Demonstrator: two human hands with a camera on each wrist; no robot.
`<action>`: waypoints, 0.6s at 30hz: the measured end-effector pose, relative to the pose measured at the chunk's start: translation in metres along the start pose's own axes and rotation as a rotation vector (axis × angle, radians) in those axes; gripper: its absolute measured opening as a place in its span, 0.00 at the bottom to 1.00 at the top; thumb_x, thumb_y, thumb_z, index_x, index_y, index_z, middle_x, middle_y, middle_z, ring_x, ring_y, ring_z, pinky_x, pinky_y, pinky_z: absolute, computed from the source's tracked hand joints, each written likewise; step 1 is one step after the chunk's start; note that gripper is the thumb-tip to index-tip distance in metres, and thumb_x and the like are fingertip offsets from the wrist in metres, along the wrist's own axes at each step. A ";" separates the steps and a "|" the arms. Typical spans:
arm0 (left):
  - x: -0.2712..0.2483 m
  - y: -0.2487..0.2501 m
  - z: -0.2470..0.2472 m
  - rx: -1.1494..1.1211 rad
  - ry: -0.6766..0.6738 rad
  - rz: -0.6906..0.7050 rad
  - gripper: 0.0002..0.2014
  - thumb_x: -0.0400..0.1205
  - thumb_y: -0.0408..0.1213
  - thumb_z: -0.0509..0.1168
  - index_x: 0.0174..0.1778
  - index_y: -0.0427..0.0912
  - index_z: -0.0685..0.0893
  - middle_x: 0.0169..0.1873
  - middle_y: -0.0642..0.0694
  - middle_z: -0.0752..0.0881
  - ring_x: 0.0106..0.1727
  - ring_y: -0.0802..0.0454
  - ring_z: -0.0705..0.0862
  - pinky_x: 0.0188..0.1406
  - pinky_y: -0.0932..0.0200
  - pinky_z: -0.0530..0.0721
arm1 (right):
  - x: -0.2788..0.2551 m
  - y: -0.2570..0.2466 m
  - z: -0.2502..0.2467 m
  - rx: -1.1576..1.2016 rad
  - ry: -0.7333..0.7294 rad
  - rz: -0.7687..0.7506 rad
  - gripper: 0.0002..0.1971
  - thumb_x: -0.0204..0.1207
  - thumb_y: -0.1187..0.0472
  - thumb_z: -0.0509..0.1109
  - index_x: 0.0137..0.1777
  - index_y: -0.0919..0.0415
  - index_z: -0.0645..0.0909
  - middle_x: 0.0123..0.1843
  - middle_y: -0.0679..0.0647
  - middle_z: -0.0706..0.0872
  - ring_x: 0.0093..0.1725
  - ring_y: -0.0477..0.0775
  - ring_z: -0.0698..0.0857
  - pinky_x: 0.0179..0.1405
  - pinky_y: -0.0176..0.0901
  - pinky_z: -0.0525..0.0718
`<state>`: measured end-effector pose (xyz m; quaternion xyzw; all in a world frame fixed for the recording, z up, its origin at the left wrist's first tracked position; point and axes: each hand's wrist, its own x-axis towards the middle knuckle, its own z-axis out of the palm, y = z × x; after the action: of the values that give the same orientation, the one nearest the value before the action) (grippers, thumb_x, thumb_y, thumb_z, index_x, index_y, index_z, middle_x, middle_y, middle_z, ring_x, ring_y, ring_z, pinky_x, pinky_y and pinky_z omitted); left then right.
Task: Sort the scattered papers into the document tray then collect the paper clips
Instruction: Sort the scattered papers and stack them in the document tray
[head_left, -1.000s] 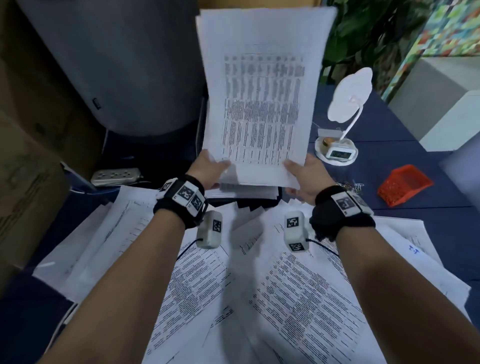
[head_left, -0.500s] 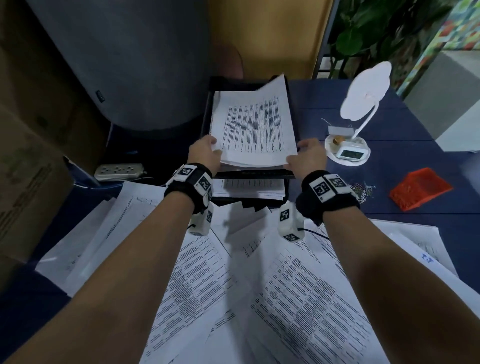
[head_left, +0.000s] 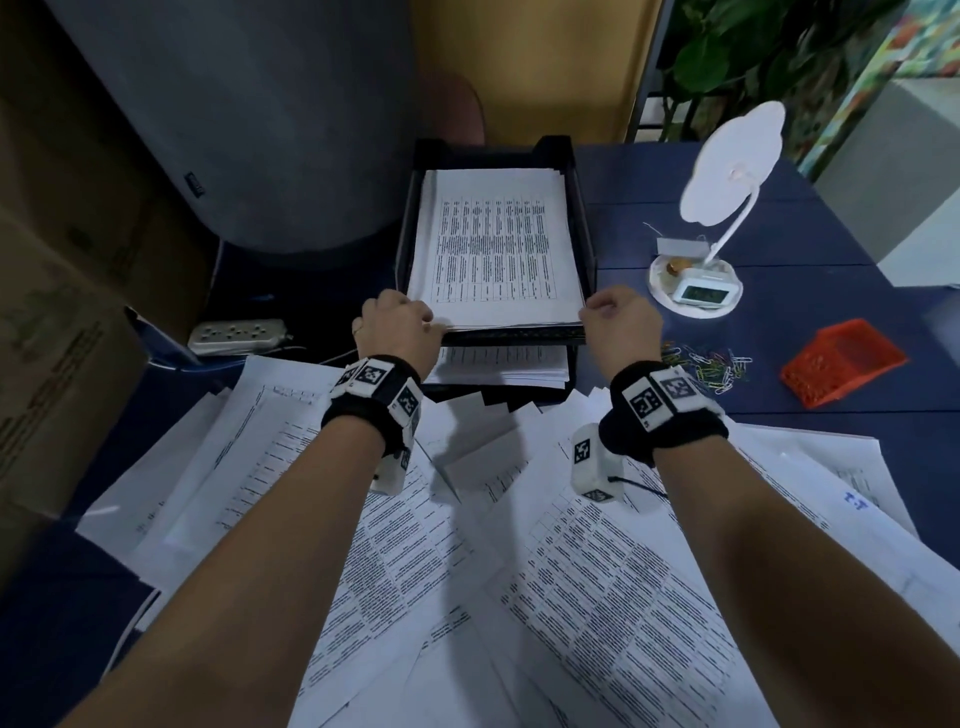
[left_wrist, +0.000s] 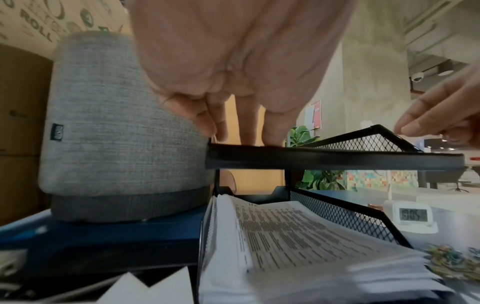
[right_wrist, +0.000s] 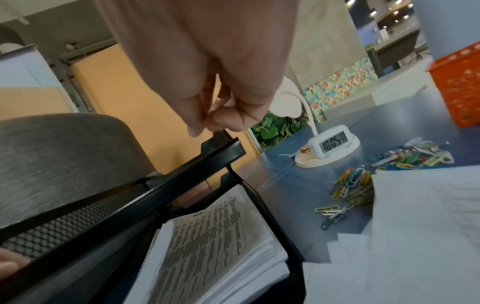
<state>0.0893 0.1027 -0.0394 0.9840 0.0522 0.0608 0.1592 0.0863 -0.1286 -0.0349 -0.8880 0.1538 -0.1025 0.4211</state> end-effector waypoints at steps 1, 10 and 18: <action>-0.007 -0.002 0.003 -0.035 0.032 0.014 0.16 0.81 0.50 0.64 0.59 0.45 0.86 0.63 0.44 0.77 0.65 0.42 0.72 0.66 0.46 0.67 | -0.007 0.005 -0.004 0.007 -0.005 0.018 0.08 0.78 0.64 0.68 0.54 0.64 0.84 0.51 0.58 0.86 0.47 0.53 0.80 0.46 0.35 0.73; -0.081 -0.003 0.040 -0.093 -0.192 0.119 0.14 0.82 0.41 0.64 0.63 0.45 0.81 0.65 0.44 0.76 0.69 0.44 0.72 0.68 0.49 0.67 | -0.071 0.090 -0.029 -0.184 -0.387 0.220 0.09 0.76 0.66 0.71 0.54 0.62 0.87 0.56 0.60 0.89 0.56 0.59 0.86 0.52 0.37 0.78; -0.129 0.029 0.079 0.003 -0.704 0.130 0.18 0.80 0.46 0.65 0.61 0.40 0.78 0.59 0.39 0.79 0.57 0.41 0.79 0.55 0.51 0.80 | -0.108 0.117 -0.034 -0.528 -0.701 0.157 0.18 0.78 0.63 0.67 0.67 0.66 0.81 0.69 0.57 0.82 0.67 0.57 0.80 0.69 0.46 0.78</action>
<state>-0.0245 0.0357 -0.1178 0.9461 -0.0683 -0.2722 0.1616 -0.0467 -0.1836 -0.1106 -0.9318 0.0896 0.2798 0.2130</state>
